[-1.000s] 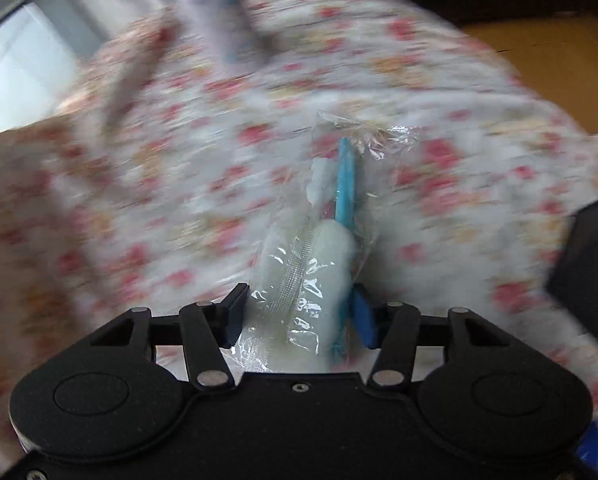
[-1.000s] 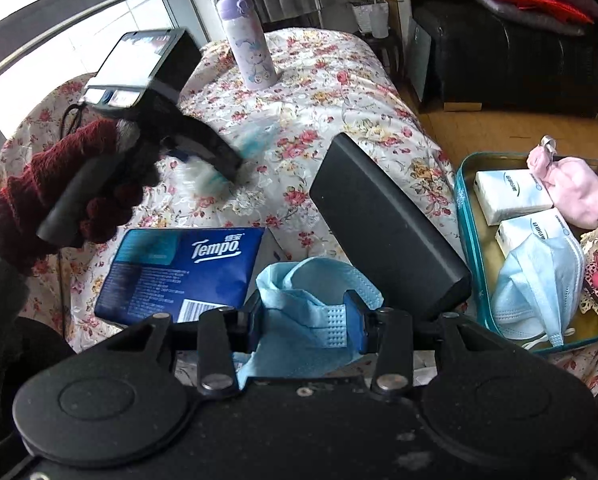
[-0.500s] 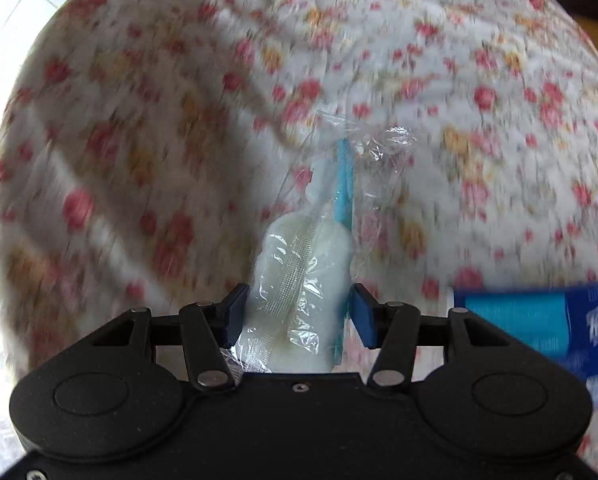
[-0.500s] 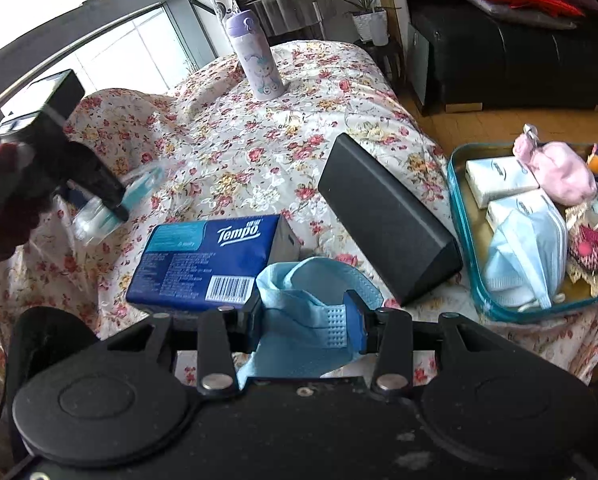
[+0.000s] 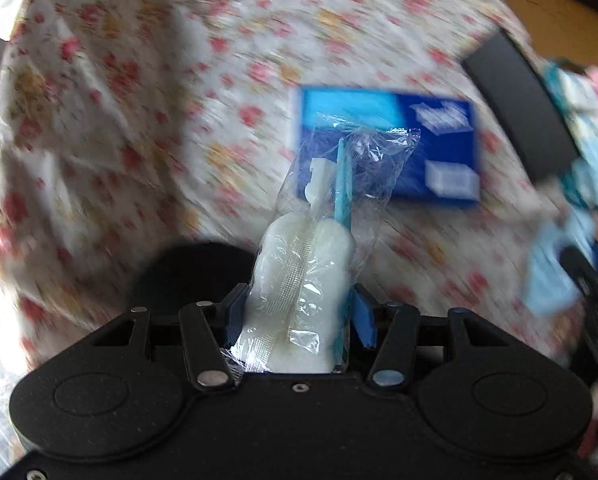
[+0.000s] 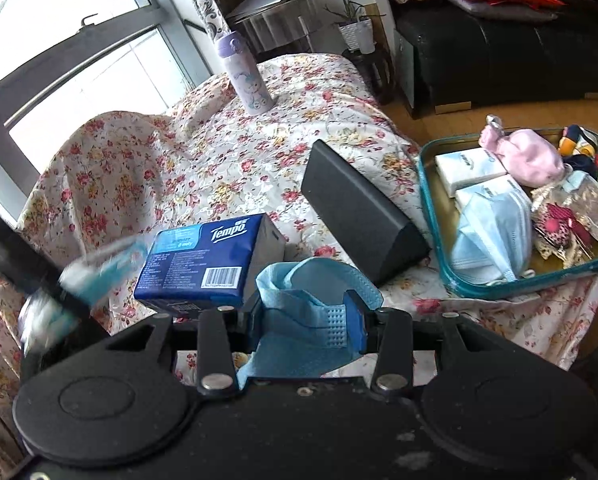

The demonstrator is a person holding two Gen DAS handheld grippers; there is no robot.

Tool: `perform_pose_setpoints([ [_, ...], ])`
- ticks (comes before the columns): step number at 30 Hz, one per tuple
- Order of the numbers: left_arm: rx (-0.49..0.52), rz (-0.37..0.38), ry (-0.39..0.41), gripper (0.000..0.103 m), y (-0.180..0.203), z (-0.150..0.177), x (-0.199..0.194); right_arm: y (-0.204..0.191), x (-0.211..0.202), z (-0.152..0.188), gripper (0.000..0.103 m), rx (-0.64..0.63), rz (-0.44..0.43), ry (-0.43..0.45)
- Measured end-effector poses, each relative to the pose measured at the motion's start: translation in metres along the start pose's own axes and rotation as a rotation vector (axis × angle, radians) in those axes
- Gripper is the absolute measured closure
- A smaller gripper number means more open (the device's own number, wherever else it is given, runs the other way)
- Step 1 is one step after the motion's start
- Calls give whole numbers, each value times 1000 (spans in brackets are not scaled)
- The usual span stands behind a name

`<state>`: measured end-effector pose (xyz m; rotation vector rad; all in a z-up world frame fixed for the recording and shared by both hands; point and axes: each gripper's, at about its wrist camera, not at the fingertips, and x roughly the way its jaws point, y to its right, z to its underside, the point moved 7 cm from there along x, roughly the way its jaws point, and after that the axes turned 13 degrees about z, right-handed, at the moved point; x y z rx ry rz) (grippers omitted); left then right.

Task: Organize soft objects
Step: 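Lift the toothbrush packet and mask and carry both over the gold tray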

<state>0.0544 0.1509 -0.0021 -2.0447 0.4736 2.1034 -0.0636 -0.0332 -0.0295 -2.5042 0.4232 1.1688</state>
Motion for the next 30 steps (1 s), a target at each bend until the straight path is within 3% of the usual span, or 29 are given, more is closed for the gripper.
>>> perform_pose_setpoints([
  [3,80,44,22,51,33,14,-7,7,-1,3,62,21,-4,-3],
  [6,192,64,96,51,69,15,-16,15,-3,4,62,39,4,2],
  [14,400,132,311,51,157,-12,-22,74,-18,-14,62,154,111,103],
  [23,454,232,445,51,235,-59,-8,168,0,-60,62,334,277,215],
  [30,465,153,468,51,272,-83,20,212,36,-89,62,381,406,294],
])
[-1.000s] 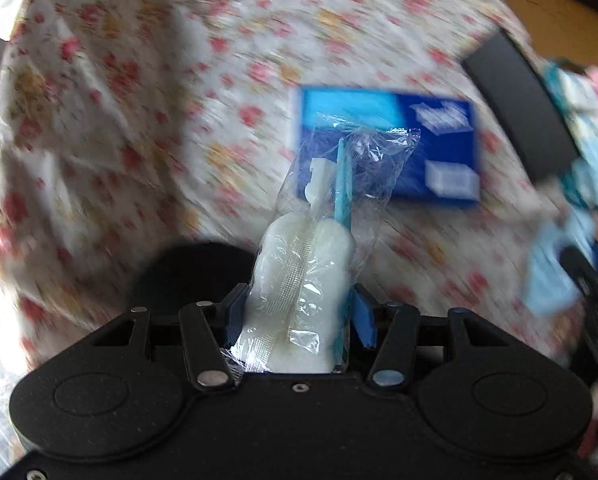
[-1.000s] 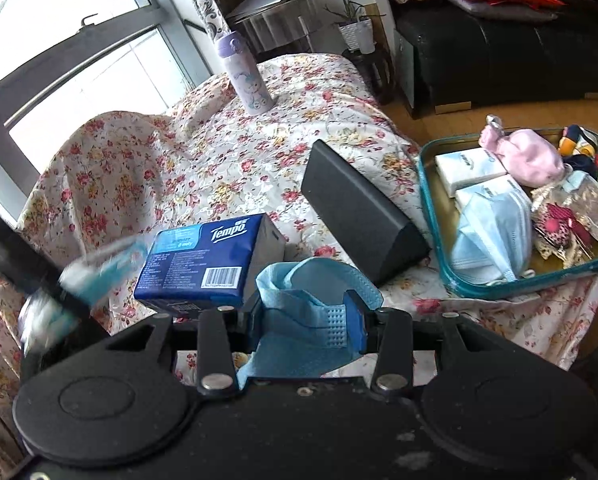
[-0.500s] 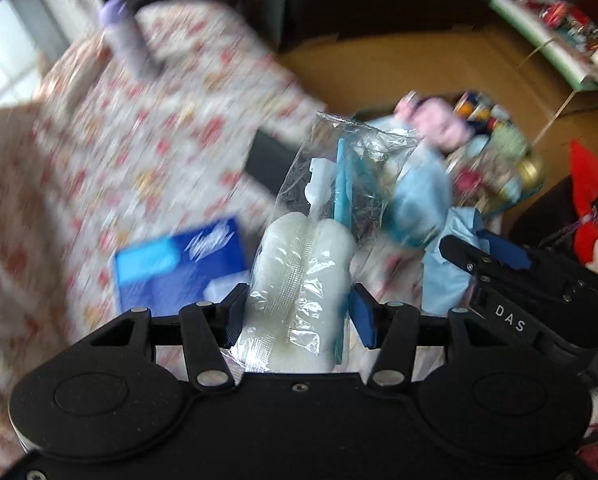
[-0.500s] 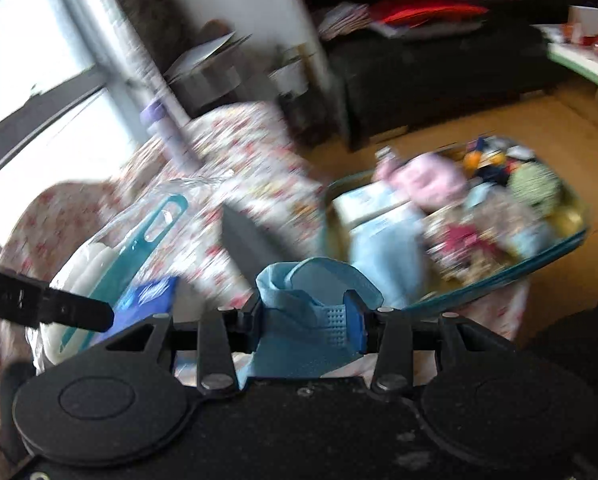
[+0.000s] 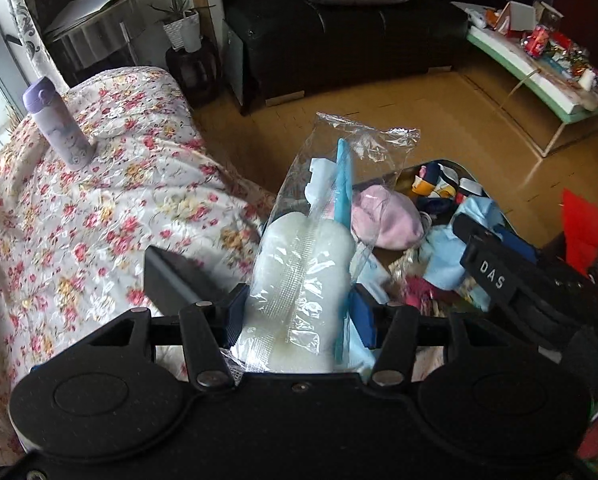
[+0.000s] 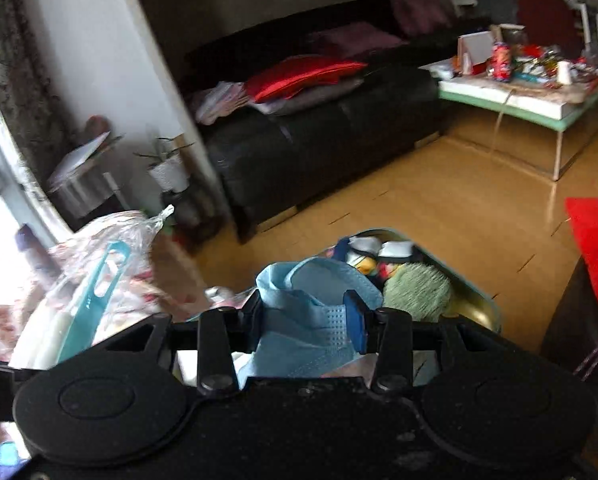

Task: Organize soft objects
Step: 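Lift the toothbrush packet and mask and carry both over the gold tray, then open the left tool to drop the packet while the right tool drops the mask into the tray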

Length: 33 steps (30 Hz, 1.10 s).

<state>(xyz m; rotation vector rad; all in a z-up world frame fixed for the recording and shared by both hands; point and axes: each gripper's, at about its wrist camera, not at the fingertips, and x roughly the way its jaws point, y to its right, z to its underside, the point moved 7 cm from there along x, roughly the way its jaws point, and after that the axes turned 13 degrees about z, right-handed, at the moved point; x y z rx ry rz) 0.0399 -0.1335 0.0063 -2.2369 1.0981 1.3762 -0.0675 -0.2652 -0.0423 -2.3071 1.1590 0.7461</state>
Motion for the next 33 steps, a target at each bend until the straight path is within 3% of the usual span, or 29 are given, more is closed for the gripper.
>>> perform_pose_setpoints([
  [2,15,-27,3,51,4,-5,10,6,5,-1,62,-6,32,-7],
  [4,16,-39,-3,51,6,-8,18,11,8,-3,62,14,4,-17],
  [17,-16,-72,-83,50,6,-11,63,22,24,-5,61,68,29,-86],
  [20,-13,-67,-97,46,6,-10,68,18,24,-4,61,58,34,-90],
  [23,-15,-61,-86,35,4,-10,68,20,28,-4,61,57,39,-96],
  [33,-67,-47,-59,33,-11,-14,66,17,32,-4,58,54,37,-111],
])
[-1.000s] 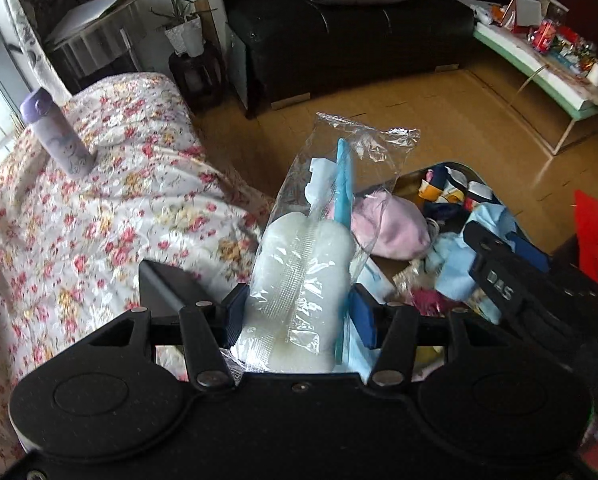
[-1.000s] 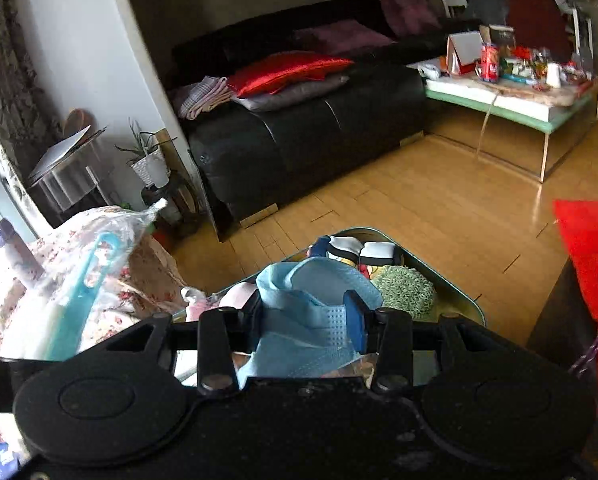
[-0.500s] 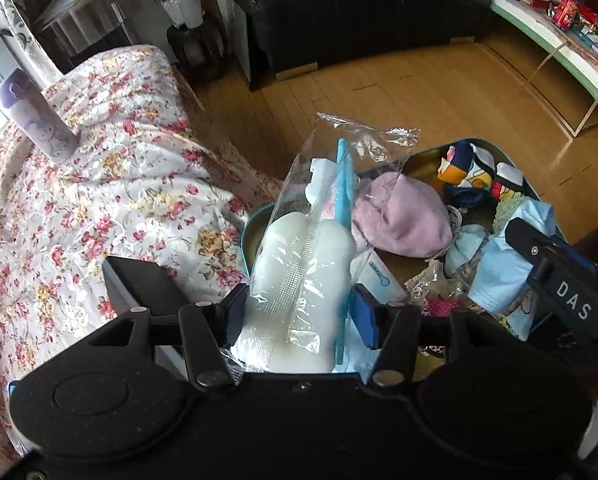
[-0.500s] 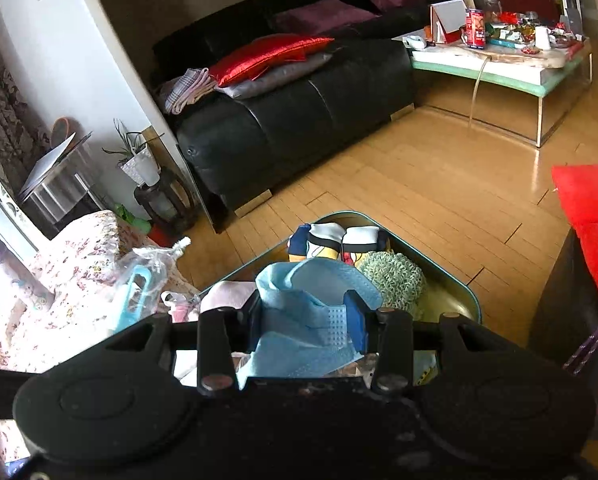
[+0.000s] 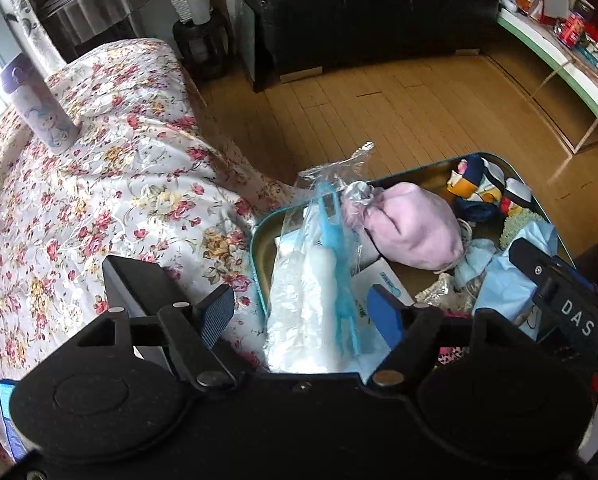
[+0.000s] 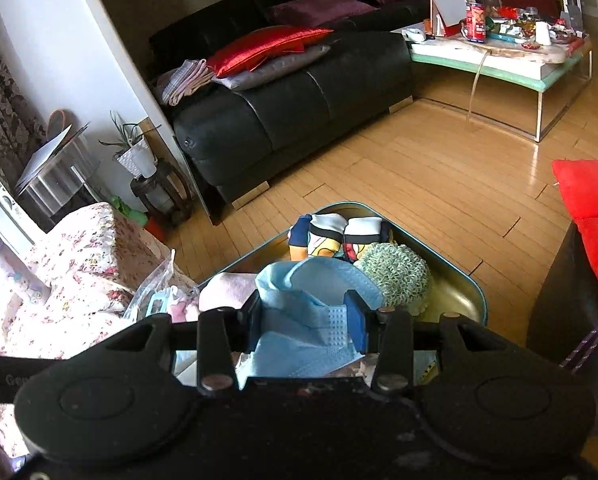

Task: Organize soft objects
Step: 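Open the left tool to drop the packet while the right tool drops the mask into the tray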

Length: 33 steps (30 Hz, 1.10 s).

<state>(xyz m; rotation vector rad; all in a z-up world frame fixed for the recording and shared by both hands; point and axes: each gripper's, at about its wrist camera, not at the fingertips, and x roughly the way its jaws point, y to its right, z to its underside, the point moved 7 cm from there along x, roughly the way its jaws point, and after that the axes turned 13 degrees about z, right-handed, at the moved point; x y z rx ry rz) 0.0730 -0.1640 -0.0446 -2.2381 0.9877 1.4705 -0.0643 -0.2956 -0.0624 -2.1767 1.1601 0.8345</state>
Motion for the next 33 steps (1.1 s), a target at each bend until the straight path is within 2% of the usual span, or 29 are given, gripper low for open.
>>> perform_pose_setpoints([
  [1,-6,2,0,33,-1,0,0,-1,-1,0,56,-4,-7,0],
  [2,-11,4,1,33,-2,1,1,-3,-1,0,43,-9,-22,0],
  [4,-15,8,0,33,-3,1,2,-4,-1,0,27,-5,-41,-3],
  [10,2,15,19,32,2,3,-3,9,3,-3,28,62,-21,-20],
  [13,9,11,35,26,3,2,-7,12,4,-3,28,85,-22,-28],
  [23,8,9,42,26,4,5,-11,12,8,-1,27,91,0,-44],
  [33,26,0,67,26,7,4,-18,17,-7,-7,25,112,-20,52],
])
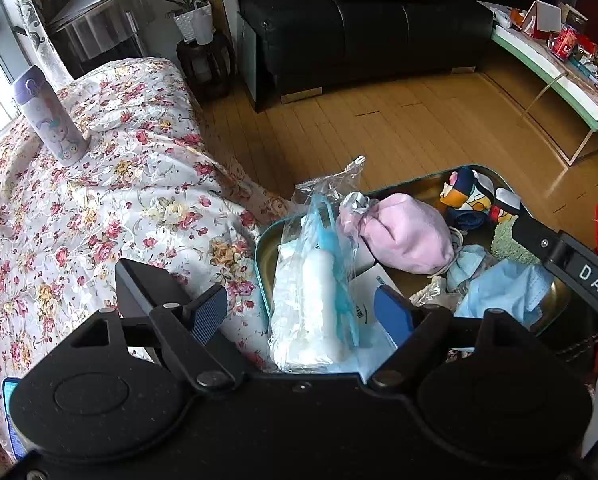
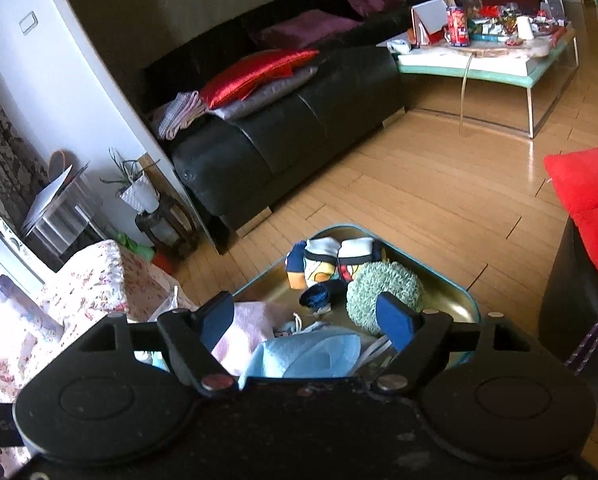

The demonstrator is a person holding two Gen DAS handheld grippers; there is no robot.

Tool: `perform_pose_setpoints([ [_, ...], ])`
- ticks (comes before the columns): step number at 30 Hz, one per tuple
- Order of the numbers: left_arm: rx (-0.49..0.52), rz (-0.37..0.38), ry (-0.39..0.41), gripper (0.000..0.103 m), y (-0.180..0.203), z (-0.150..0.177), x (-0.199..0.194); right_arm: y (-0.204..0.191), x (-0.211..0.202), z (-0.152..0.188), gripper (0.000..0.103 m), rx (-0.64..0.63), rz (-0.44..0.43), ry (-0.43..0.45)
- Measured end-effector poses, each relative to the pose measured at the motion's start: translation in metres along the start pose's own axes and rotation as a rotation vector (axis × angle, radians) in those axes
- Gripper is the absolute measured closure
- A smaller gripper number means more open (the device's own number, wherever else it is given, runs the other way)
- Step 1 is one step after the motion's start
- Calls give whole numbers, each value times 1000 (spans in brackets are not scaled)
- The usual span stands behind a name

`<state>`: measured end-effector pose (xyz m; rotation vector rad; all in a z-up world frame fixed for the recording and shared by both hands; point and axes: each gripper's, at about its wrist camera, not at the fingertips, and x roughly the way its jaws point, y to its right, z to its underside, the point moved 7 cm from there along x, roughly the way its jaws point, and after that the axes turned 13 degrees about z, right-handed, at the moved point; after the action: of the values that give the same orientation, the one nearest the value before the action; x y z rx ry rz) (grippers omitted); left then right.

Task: Organize soft objects
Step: 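Open the left tool to drop the packet while the right tool drops the mask into the tray, then withdraw both open tools from the tray back over the bed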

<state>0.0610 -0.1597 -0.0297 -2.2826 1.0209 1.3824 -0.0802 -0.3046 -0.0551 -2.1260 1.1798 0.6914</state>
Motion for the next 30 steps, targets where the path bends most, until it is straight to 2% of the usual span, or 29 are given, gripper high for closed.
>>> perform_pose_setpoints([
  [6,20,-12,20,26,2,3,-6,-2,-5,-2,22,-17,4,31],
  [9,28,-10,34,25,3,8,-13,-7,-14,-2,8,-52,-14,71],
  [10,31,-12,40,22,4,10,-16,-8,-17,-2,0,-63,-13,87],
  [15,45,-40,75,20,0,22,-31,-10,-35,4,0,-114,-5,144],
  [19,21,-33,82,19,-7,32,-41,-9,-40,16,0,-152,4,88],
  [24,-1,-44,70,17,-14,43,-46,-10,-45,37,0,-230,58,17],
  [30,-12,-62,45,11,-15,59,-47,1,-58,61,0,-236,70,-84],
])
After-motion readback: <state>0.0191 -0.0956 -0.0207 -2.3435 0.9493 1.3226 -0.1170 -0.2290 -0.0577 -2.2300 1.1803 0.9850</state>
